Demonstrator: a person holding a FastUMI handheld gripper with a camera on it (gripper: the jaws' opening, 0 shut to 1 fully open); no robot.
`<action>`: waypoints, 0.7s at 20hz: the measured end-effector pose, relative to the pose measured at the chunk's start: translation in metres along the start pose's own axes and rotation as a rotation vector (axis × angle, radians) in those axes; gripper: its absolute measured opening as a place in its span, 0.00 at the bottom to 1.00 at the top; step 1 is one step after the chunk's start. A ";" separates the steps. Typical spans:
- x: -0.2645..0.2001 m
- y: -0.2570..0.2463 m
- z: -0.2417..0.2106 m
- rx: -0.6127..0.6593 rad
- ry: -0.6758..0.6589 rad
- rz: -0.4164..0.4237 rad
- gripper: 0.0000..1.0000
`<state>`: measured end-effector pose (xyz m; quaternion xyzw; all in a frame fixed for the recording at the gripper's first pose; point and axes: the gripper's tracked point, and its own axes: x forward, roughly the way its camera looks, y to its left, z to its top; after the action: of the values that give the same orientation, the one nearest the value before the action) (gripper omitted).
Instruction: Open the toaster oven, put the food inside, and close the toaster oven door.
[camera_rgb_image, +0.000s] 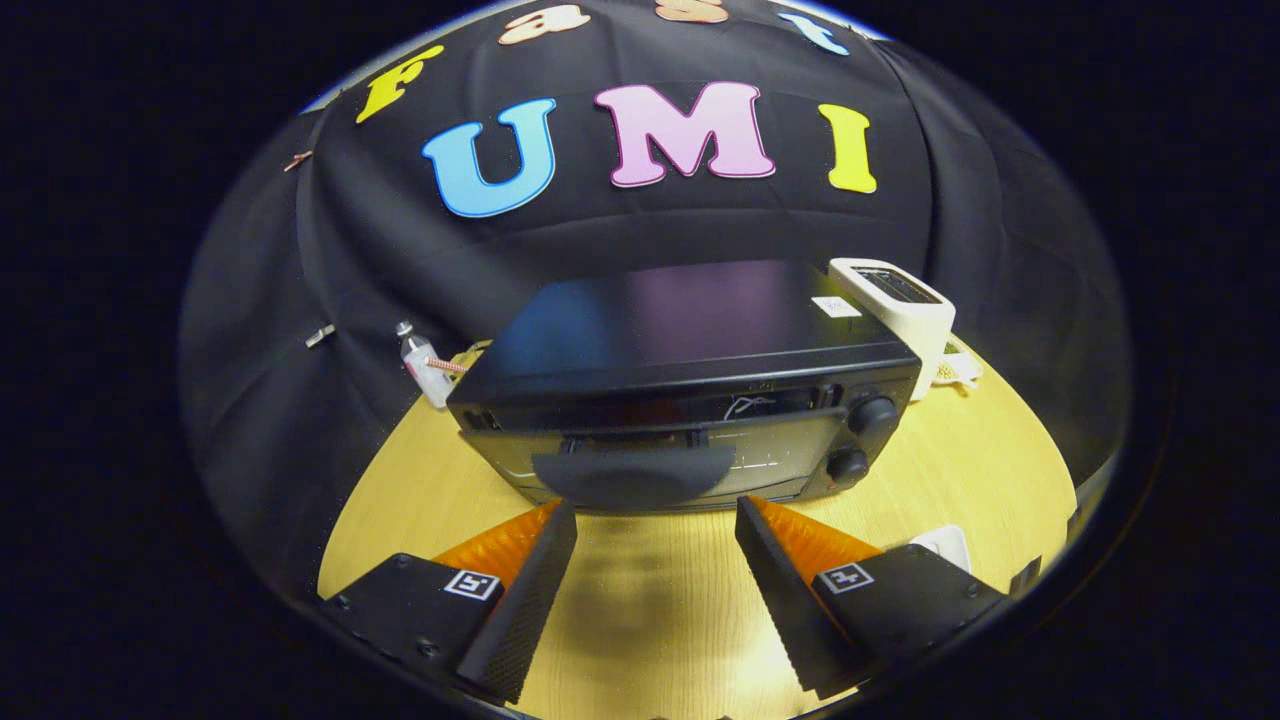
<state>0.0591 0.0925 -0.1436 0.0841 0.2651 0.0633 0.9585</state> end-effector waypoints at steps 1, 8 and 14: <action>-0.005 -0.001 0.003 -0.003 -0.014 0.000 0.99; -0.059 -0.028 0.028 0.006 -0.116 -0.029 0.99; -0.121 -0.078 0.101 -0.034 -0.306 -0.096 0.99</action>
<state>0.0148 -0.0162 -0.0134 0.0636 0.1186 0.0085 0.9909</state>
